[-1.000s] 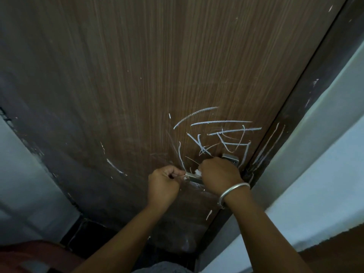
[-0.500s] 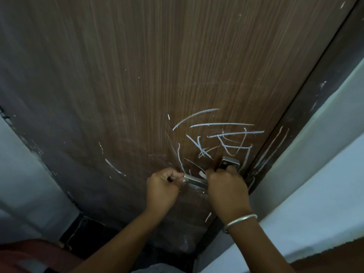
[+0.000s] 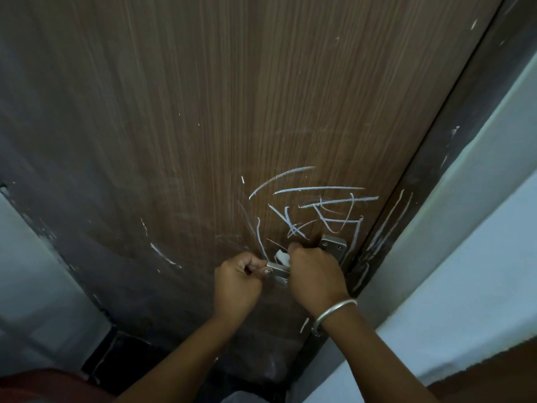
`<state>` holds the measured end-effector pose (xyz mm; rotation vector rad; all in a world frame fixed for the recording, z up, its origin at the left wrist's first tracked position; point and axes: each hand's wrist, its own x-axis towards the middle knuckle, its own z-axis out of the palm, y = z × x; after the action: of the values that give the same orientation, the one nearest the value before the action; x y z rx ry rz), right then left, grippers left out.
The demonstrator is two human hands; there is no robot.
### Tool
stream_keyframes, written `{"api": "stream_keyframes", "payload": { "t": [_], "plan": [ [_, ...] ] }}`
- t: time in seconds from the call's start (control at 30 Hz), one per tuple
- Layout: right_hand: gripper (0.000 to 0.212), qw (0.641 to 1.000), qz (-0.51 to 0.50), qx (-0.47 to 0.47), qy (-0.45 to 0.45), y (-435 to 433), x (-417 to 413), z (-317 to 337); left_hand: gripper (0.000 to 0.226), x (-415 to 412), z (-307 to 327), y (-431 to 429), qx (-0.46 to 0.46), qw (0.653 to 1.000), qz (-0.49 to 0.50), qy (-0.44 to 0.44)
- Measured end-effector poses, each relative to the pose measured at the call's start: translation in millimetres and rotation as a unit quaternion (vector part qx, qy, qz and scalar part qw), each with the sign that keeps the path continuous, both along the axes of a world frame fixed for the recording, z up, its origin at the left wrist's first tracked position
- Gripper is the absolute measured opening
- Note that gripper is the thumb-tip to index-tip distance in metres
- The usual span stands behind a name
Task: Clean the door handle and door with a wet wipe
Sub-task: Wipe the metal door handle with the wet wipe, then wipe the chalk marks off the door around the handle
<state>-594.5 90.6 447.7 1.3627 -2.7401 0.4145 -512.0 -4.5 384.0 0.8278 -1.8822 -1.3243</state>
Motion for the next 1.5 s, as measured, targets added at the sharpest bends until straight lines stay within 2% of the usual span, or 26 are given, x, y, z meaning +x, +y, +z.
{"api": "stream_keyframes", "payload": {
  "t": [0.17,0.27,0.4,0.5,0.6,0.73,0.8,0.87,0.93,1.07,1.13,1.2,1.27,1.37,1.5],
  "plan": [
    [0.013,0.998,-0.018,-0.063,-0.019,-9,6,-4,0.024,-1,-1,1,0.006,1.0,0.003,0.005],
    [0.016,0.992,-0.022,-0.105,-0.061,-16,10,-8,0.022,0,-1,1,0.007,1.0,-0.002,0.008],
    [0.021,0.958,-0.029,-0.258,-0.121,-10,11,-14,0.019,2,2,-1,0.024,1.0,-0.006,0.002],
    [0.03,0.939,-0.034,-0.336,-0.069,8,8,-22,0.016,4,5,-1,0.031,0.999,-0.019,0.003],
    [0.027,0.919,-0.071,-0.388,0.012,33,-4,-26,0.021,7,8,-1,0.041,0.999,-0.033,0.004],
    [0.022,0.928,-0.089,-0.345,0.109,48,-14,-28,0.022,9,11,0,0.043,0.998,-0.034,0.007],
    [0.018,0.94,-0.098,-0.303,0.126,47,-12,-30,0.02,9,11,0,0.045,0.998,-0.037,0.008],
    [0.004,0.943,-0.117,-0.281,0.132,49,-14,-31,0.019,11,11,0,0.049,0.998,-0.041,0.01],
    [0.007,0.945,-0.114,-0.274,0.138,52,-15,-28,0.02,11,11,1,0.052,0.998,-0.044,0.014],
    [0.014,0.961,-0.012,-0.227,0.157,42,-6,-20,0.019,11,10,2,0.046,0.998,-0.039,0.02],
    [0.021,0.974,-0.016,-0.163,0.155,31,-3,-19,0.021,11,11,1,0.047,0.998,-0.04,0.024],
    [0.024,0.976,-0.039,-0.138,0.162,25,-3,-16,0.022,13,13,0,0.055,0.997,-0.057,0.023],
    [0.024,0.969,-0.06,-0.156,0.183,27,-5,-15,0.022,16,15,-2,0.056,0.995,-0.078,0.019],
    [0.025,0.945,-0.056,-0.245,0.21,35,-8,-11,0.025,19,19,-5,0.046,0.994,-0.093,0.027],
    [0.023,0.927,-0.019,-0.342,0.151,33,-4,4,0.032,15,34,-8,-0.017,0.995,-0.084,0.06]
  ]
}}
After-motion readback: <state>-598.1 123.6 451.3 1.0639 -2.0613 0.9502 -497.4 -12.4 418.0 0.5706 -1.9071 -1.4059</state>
